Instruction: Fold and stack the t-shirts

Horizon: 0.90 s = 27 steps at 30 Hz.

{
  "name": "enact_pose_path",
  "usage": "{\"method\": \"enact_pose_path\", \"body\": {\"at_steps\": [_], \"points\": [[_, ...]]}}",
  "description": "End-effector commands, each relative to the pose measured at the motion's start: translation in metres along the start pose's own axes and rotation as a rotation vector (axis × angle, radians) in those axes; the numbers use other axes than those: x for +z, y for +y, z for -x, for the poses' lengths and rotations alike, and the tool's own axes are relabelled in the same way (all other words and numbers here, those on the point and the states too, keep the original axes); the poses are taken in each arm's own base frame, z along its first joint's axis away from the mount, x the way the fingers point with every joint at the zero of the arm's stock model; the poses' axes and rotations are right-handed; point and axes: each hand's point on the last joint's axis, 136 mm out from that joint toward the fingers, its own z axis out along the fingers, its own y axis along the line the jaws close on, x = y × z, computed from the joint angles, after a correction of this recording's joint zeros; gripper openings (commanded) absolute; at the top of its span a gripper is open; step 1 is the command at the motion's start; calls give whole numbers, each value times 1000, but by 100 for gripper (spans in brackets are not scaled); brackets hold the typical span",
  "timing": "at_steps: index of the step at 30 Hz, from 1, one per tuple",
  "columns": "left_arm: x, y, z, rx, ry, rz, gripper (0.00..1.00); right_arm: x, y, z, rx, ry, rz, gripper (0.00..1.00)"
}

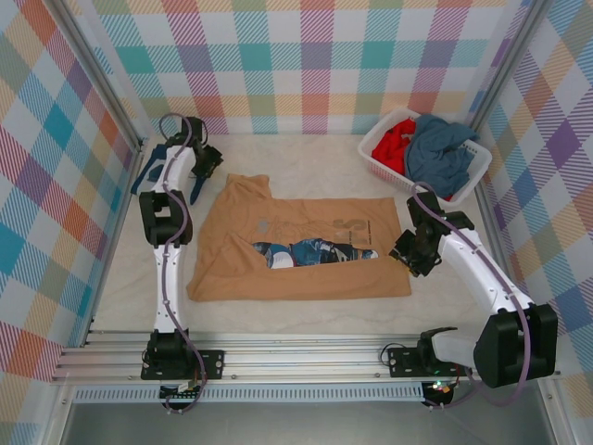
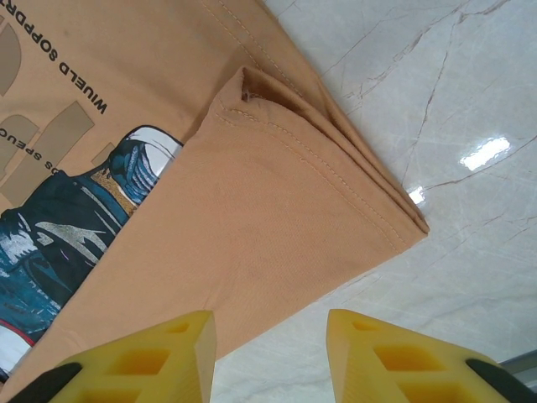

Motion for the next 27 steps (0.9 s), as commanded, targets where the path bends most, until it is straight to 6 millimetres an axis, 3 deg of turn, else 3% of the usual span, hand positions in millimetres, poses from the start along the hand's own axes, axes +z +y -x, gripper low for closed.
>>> {"method": "enact_pose_path", "body": {"at_steps": [1,8,13,15,21,23,27], "points": [[23,-2,3,-51,36,-78,30,2,-4,-8,7,42,-20,39],[21,-14,37,-139,-30,-188,33,1,-7,-13,-7,52,-19,38],[19,-17,48,-174,-44,-226,35,-1,-8,-18,-17,55,-1,39],[13,-27,52,-171,-53,-259,38,-4,-8,-18,-26,47,9,40],[-36,-61,56,-128,-97,-293,57,-10,-5,-6,-80,-19,18,51],[-65,-70,56,-101,-126,-271,64,-9,-1,3,-80,-26,35,53],[-120,-83,49,-55,-168,-243,67,-10,8,28,-61,-47,65,52]]}}
